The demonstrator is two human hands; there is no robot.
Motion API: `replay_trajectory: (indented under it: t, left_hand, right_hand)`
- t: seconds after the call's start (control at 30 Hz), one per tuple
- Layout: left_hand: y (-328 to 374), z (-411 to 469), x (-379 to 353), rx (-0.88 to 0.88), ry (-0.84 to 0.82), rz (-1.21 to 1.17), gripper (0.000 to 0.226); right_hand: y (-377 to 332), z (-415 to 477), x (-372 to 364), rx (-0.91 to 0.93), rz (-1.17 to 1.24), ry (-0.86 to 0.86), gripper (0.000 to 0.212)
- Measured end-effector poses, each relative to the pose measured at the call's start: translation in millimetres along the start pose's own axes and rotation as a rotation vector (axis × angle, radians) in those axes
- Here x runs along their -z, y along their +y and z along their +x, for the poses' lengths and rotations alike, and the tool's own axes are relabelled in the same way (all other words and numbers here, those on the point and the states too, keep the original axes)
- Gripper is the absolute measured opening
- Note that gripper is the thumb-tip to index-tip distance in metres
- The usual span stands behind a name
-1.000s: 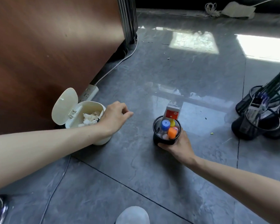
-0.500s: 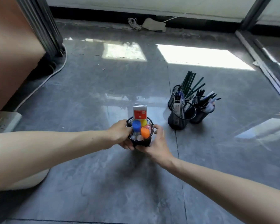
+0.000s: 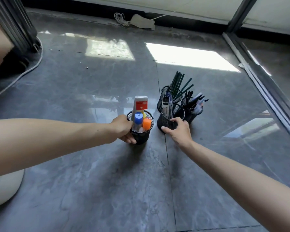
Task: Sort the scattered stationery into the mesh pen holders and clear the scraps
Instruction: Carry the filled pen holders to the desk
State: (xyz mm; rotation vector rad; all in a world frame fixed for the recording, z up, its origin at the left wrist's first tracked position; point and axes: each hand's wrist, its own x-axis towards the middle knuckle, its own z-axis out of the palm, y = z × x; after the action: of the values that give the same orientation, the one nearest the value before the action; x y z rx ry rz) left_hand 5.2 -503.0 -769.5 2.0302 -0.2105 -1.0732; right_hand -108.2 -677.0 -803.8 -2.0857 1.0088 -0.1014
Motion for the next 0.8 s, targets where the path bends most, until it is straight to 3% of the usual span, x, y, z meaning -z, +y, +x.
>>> replay_trajectory:
  t: [0.1,0.23,0.43,0.63,0.8]
  left_hand:
    - [3,5,0,-0.013,0.027,0.020,0.032]
    - [6,11,21,-0.102,0.086,0.065,0.029]
    - [-4,24,54,-0.072,0.261,0.026,0.026]
    - [5,5,66,0.009,0.345,-0.101,0.032]
    - [41,-56,81,0.081,0.320,-0.161,0.028]
  right_hand:
    - [-2,-2,-7,0.007,0.000,0.055,0.026]
    - [-7,-9,-26,0.106,0.043,0.133,0.026]
    - [-41,9,-46,0.151,0.089,0.216,0.025]
    - [-101,23,-30,0.290,0.040,0.084,0.026]
    - [-143,-10,4,0.189,0.002,-0.001,0.030]
